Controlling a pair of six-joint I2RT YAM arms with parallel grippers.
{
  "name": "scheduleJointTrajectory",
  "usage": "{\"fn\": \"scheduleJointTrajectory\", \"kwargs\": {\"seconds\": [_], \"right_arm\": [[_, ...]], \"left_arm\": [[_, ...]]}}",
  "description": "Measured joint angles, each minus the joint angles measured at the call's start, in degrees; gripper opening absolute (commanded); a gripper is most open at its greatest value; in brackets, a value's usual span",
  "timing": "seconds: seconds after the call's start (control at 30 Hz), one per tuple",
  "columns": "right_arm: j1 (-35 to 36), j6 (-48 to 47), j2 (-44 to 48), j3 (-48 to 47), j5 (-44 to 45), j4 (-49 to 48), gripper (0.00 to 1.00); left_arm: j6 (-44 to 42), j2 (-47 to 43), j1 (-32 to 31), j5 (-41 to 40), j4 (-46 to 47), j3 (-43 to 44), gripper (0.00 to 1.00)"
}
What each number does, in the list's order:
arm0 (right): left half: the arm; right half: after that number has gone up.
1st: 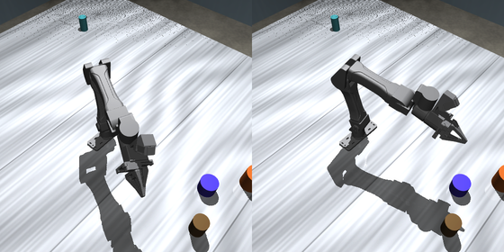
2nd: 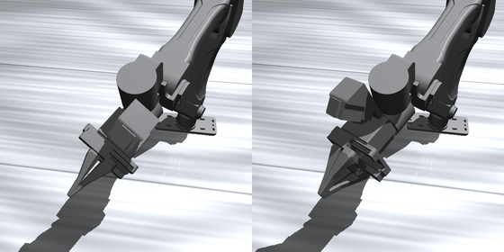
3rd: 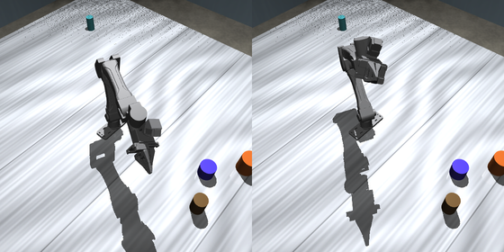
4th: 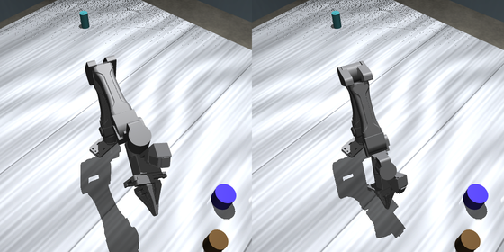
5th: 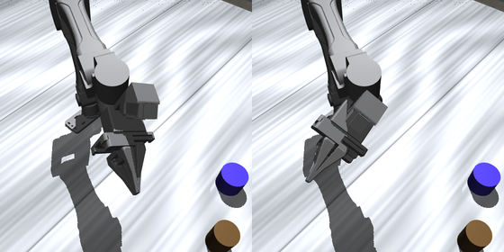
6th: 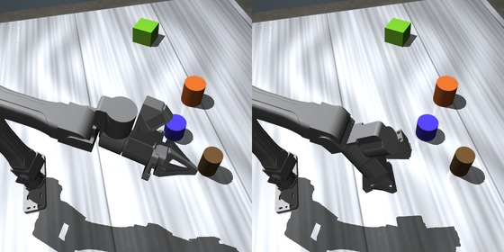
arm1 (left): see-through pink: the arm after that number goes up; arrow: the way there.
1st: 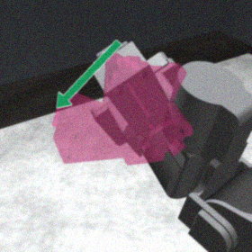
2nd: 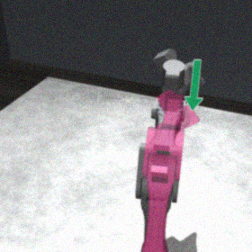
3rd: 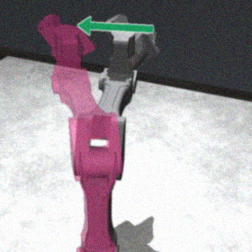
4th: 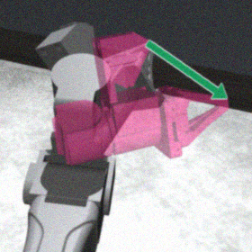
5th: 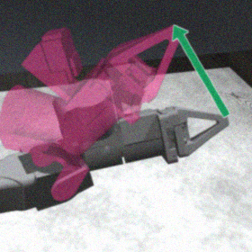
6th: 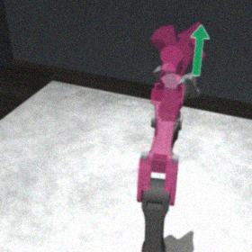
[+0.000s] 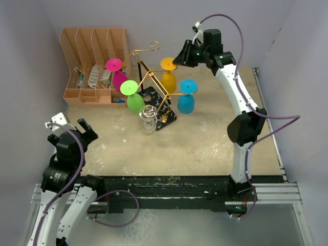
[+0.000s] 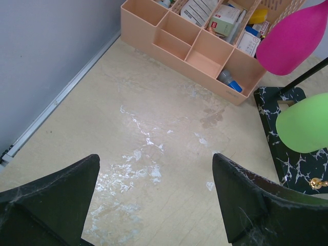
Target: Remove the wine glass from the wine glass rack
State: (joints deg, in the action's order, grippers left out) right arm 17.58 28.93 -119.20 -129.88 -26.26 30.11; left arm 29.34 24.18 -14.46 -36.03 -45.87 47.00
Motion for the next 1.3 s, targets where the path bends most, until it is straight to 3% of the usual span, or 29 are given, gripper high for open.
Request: {"fn": "scheduleJointTrajectory", "kwargs": {"seconds": [0.27,0.5,0.73,1.23,1.3], "right_arm": [[0.0,0.0,0.1,1.3,0.4,-1.4,0.27],[0.1,0.0,0.1,1.9,1.0,-2.9,0.38],[0.1,0.0,0.9,3.3,2.2,-3.8,0.30],[0.2,-0.1,2.8,4.9,2.8,-7.1,0.27],[0.2,-0.1,3.0,5.7,2.8,-7.4,0.32]], "left_arm": [[0.0,0.0,0.0,0.0,0.0,0.0,0.93],[0.0,0.0,0.0,0.0,0.0,0.0,0.93],[0.0,0.0,0.0,0.0,0.0,0.0,0.93],[0.0,0.0,0.0,0.0,0.0,0.0,0.93],[0.0,0.0,0.0,0.0,0.0,0.0,0.93]]}}
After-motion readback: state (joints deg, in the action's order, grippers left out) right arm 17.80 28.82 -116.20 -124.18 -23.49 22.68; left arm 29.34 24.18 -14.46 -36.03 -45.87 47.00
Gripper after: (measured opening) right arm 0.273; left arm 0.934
